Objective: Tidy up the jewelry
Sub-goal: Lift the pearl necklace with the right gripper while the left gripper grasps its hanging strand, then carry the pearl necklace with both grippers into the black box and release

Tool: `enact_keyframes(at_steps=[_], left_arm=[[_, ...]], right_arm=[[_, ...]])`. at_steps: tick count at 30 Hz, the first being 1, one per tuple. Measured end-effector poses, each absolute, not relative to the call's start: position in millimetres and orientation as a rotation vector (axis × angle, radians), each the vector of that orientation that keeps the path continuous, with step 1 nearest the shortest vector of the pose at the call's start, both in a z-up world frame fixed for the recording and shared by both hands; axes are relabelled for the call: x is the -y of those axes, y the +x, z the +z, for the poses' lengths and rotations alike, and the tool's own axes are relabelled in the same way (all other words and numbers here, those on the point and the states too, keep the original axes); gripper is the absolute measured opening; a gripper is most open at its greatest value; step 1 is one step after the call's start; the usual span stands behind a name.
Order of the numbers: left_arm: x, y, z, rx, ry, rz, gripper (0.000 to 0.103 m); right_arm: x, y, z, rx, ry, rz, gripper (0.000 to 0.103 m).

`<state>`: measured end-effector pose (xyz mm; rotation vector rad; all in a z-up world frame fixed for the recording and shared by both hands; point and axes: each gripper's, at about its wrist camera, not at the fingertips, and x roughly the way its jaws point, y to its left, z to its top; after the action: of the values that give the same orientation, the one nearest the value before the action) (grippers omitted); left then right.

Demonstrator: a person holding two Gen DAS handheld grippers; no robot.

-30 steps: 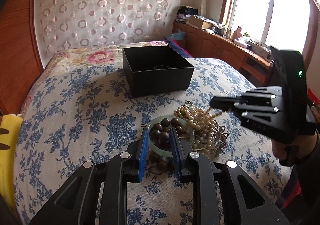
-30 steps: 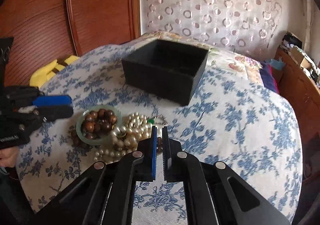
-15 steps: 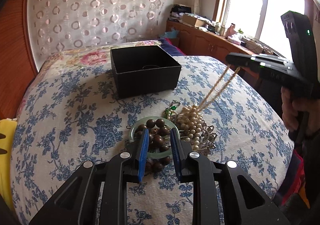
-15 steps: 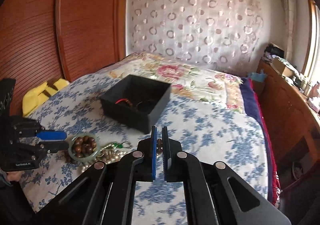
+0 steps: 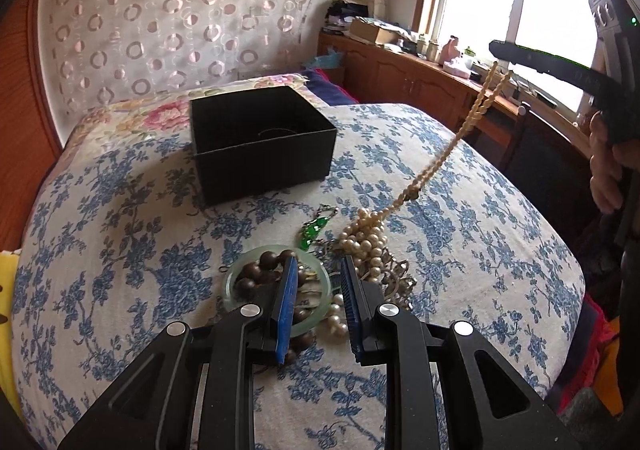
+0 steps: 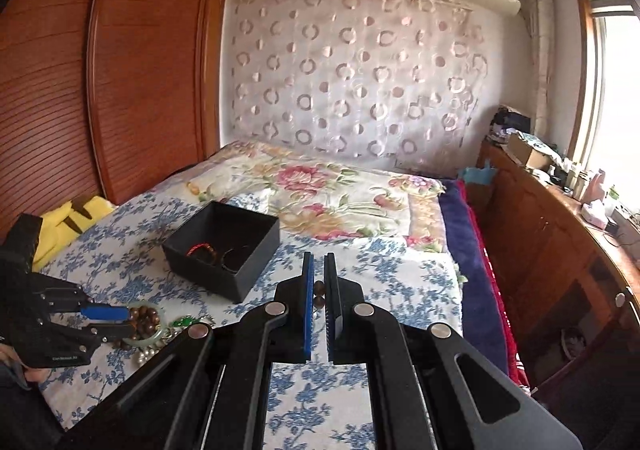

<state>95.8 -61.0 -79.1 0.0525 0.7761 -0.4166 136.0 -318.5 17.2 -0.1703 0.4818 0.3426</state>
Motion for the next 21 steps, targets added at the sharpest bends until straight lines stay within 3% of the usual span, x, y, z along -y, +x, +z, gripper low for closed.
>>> enact_keyframes(at_steps=[21], left_arm=[[95, 123, -100, -0.858, 0.117, -0.47, 0.021]], right_arm=[[363, 140, 11, -0.478, -0.112, 0.252, 0.006]])
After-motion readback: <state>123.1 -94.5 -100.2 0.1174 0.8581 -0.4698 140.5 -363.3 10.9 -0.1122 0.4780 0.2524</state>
